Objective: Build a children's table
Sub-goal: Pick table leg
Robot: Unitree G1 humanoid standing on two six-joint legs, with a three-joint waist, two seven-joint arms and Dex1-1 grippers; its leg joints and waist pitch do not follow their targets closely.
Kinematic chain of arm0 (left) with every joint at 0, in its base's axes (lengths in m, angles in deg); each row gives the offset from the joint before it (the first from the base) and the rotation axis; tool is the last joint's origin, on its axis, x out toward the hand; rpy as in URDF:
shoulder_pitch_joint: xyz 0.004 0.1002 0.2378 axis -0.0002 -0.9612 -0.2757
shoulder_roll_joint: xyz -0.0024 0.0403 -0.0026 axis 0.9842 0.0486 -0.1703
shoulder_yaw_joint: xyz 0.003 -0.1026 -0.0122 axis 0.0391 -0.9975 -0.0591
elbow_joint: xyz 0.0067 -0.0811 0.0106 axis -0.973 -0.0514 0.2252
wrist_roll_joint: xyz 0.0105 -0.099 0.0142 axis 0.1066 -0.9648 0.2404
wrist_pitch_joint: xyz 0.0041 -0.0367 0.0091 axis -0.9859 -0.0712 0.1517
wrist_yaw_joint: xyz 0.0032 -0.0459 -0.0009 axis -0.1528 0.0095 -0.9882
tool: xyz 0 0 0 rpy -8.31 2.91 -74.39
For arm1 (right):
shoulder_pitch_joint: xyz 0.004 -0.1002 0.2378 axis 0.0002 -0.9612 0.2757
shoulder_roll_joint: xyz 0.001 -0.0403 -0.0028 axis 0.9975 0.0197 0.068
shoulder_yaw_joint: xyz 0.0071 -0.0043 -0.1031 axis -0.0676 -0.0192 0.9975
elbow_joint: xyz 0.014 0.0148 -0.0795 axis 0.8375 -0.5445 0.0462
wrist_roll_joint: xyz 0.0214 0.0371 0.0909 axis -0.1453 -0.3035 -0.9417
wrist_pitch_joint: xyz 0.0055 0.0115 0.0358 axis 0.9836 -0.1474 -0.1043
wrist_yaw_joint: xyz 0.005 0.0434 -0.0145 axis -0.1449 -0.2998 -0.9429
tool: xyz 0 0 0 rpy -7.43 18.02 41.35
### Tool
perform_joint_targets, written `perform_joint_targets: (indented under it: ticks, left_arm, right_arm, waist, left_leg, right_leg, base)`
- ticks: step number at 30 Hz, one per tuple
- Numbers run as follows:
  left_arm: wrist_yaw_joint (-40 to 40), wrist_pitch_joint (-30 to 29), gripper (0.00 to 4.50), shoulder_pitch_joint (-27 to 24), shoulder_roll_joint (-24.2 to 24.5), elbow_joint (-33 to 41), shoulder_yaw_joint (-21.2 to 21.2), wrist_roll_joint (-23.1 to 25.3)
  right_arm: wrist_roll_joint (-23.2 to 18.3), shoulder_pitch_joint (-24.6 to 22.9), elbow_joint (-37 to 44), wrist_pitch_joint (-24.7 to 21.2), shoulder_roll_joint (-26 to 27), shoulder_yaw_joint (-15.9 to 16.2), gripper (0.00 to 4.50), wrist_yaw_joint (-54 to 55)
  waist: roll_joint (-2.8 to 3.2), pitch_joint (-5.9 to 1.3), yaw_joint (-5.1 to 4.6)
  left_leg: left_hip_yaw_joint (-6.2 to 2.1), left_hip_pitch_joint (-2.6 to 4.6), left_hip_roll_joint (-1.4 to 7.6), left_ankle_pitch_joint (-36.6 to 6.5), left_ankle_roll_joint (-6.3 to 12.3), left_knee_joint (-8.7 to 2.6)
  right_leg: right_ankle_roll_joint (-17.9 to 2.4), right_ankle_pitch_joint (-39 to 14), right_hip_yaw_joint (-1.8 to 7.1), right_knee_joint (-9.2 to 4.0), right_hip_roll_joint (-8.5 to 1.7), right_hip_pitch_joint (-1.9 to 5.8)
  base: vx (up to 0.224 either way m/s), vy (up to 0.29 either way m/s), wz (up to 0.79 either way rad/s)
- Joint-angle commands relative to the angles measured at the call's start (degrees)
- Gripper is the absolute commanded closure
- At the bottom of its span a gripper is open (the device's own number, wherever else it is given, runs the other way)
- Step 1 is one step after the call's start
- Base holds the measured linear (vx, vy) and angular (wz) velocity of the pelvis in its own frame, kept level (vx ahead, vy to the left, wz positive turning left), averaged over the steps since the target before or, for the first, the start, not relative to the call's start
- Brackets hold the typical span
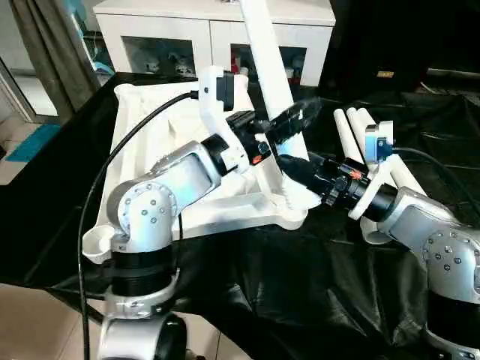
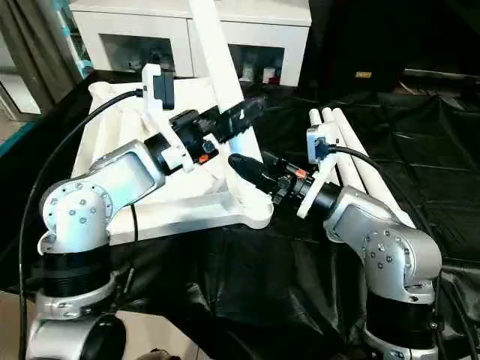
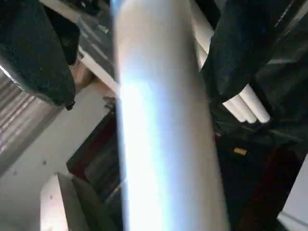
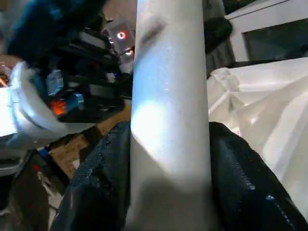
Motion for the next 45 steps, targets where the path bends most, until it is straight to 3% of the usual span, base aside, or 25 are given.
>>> perform_joint_targets:
  ticks: [1,14,23,25,30,31,34,38,40,43,45]
  left_arm:
    - [-1.86,-0.9,0.38,1.06,-0.16,-0.24,-1.41,-2.49]
    - [-4.64,-2.18,1.62,1.24,-0.91,-0.26,-2.67,-5.75]
    - [-5.58,-2.57,2.14,1.48,-1.4,-1.06,-3.26,-6.23]
    - [-6.01,-2.44,2.44,1.57,-1.34,-1.41,-3.18,-6.57]
    - [-6.47,-1.93,2.55,1.55,-1.0,-2.18,-3.06,-6.83]
    - [-6.21,-1.99,2.55,1.66,-0.97,-2.22,-3.17,-6.94]
    - [-6.0,-2.01,2.55,1.79,-0.84,-2.23,-3.17,-7.01]
    - [-5.31,-2.12,2.56,1.76,-0.28,-2.25,-2.74,-6.99]
    - [-3.89,-2.18,2.56,1.69,0.48,-2.2,-1.96,-6.85]
    - [3.5,-2.25,2.56,1.47,4.04,-2.95,1.73,-6.61]
    - [4.61,-2.41,2.56,1.56,4.47,-3.17,2.1,-6.92]
  right_arm:
    - [-1.8,-0.09,2.05,-0.05,-0.69,0.54,2.55,-0.72]
    - [-4.15,-0.14,2.24,0.05,-1.33,0.76,2.55,0.22]
    - [-4.9,-0.27,2.08,0.32,-1.91,0.74,2.55,0.6]
    - [-5.03,-0.28,2.15,0.38,-2.02,0.76,2.55,0.66]
    - [-4.32,-0.28,2.16,1.21,-2.5,1.27,2.55,1.28]
    - [-5.87,0.21,1.42,0.02,-2.24,0.43,1.99,1.56]
    - [-7.47,0.91,0.77,-0.82,-2.0,-0.73,1.81,1.77]
    - [-6.68,1.46,0.32,-0.1,-2.42,-1.15,1.38,2.26]
    - [-6.85,1.82,-0.38,-0.13,-3.14,-1.71,1.36,1.95]
    - [-11.95,4.07,-5.47,-2.96,-6.38,-5.95,1.37,-0.82]
    - [-12.91,4.37,-6.17,-3.59,-6.86,-6.33,1.37,-1.21]
  waist:
    - [-1.05,-5.01,0.28]
    - [-0.76,-5.1,0.21]
    - [-0.67,-4.91,0.22]
    - [-0.76,-4.91,0.2]
    - [-0.8,-4.95,0.2]
    - [-0.91,-4.92,0.17]
    - [-0.92,-4.94,0.15]
    - [-0.81,-5.0,0.2]
    - [-0.77,-5.05,0.22]
    - [-0.56,-4.99,0.22]
    - [-0.68,-4.99,0.28]
  left_leg:
    - [-0.65,-0.15,1.64,-5.61,2.97,-3.71]
    - [-0.74,-0.38,1.92,-4.32,4.36,-3.77]
    - [-0.78,-0.37,1.91,-6.16,3.37,-3.94]
    - [-0.77,-0.4,1.84,-6.5,3.19,-3.95]
    - [-0.74,-0.4,1.82,-6.4,3.12,-3.92]
    - [-0.73,-0.44,1.83,-6.45,3.06,-3.94]
    - [-0.71,-0.4,1.79,-6.53,3.23,-3.91]
    - [-0.73,-0.37,1.86,-5.86,3.25,-3.89]
    - [-0.72,-0.35,1.83,-5.73,3.34,-3.89]
    - [-0.61,-0.22,1.73,-5.72,3.59,-3.87]
    - [-0.54,-0.29,1.74,-5.66,3.69,-3.83]
  right_leg:
    - [-8.05,-18.23,1.98,-5.38,-2.69,3.45]
    - [-10.63,-12.36,1.75,-5.1,-2.81,3.46]
    - [-8.76,-16.67,1.56,-5.67,-2.9,3.31]
    - [-8.49,-17.03,1.55,-5.72,-2.89,3.35]
    - [-8.33,-16.98,1.57,-5.71,-2.9,3.33]
    - [-8.28,-17.16,1.56,-5.76,-2.91,3.33]
    - [-8.28,-17.39,1.54,-5.81,-2.87,3.3]
    - [-8.21,-16.51,1.56,-5.67,-2.88,3.22]
    - [-8.37,-16.22,1.55,-5.63,-2.88,3.26]
    - [-8.76,-16.04,1.59,-5.62,-2.8,3.23]
    - [-9.17,-15.63,1.56,-5.62,-2.82,3.28]
  base:
    - [0.0,0.0,0.0]
    - [0.0,0.0,0.0]
    - [0.0,0.0,0.0]
    - [0.0,0.0,0.0]
    - [0.0,0.0,0.0]
    - [0.0,0.0,0.0]
    - [0.0,0.0,0.0]
    - [0.0,0.0,0.0]
    - [0.0,0.0,0.0]
    - [0.0,0.0,0.0]
    - [0.0,0.0,0.0]
